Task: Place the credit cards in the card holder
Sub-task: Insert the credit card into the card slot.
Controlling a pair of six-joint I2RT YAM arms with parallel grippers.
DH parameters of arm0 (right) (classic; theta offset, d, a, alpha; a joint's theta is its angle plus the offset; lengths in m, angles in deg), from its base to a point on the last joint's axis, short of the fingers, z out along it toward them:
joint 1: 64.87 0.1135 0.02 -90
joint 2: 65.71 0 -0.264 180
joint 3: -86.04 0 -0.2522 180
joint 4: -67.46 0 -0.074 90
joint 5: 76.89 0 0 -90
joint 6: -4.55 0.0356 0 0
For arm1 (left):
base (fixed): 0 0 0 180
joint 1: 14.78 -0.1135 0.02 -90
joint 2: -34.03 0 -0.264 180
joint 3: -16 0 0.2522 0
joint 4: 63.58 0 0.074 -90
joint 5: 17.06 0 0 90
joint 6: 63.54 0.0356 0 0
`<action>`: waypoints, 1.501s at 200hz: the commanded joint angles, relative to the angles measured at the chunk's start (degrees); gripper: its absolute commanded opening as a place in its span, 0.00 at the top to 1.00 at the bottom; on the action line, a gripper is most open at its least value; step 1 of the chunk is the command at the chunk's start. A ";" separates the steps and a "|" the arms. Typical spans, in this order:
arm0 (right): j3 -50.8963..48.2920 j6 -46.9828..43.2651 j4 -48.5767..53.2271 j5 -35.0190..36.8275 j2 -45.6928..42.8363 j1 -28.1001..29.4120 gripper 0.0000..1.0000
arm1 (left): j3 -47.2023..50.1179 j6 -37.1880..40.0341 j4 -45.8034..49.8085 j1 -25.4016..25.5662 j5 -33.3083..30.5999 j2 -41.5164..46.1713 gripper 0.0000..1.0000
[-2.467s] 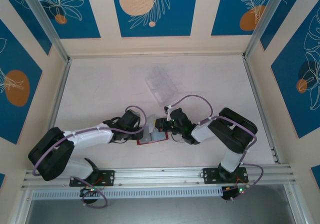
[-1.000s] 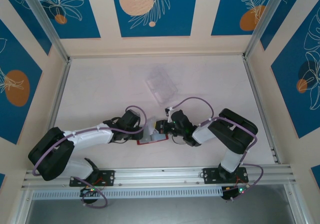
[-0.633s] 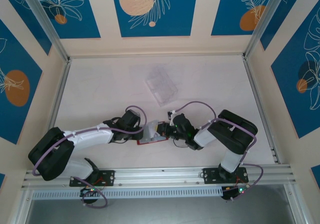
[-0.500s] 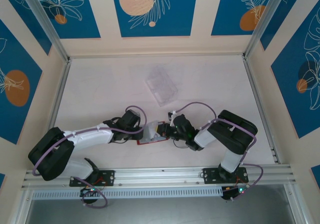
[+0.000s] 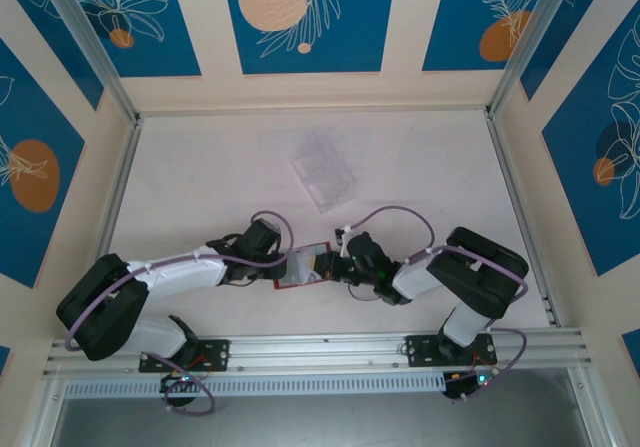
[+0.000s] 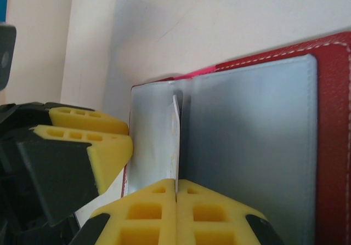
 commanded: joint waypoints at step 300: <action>5.23 -3.71 2.60 -4.18 10.52 1.09 1.00 | 1.09 0.12 5.56 1.02 -0.46 -0.45 0.68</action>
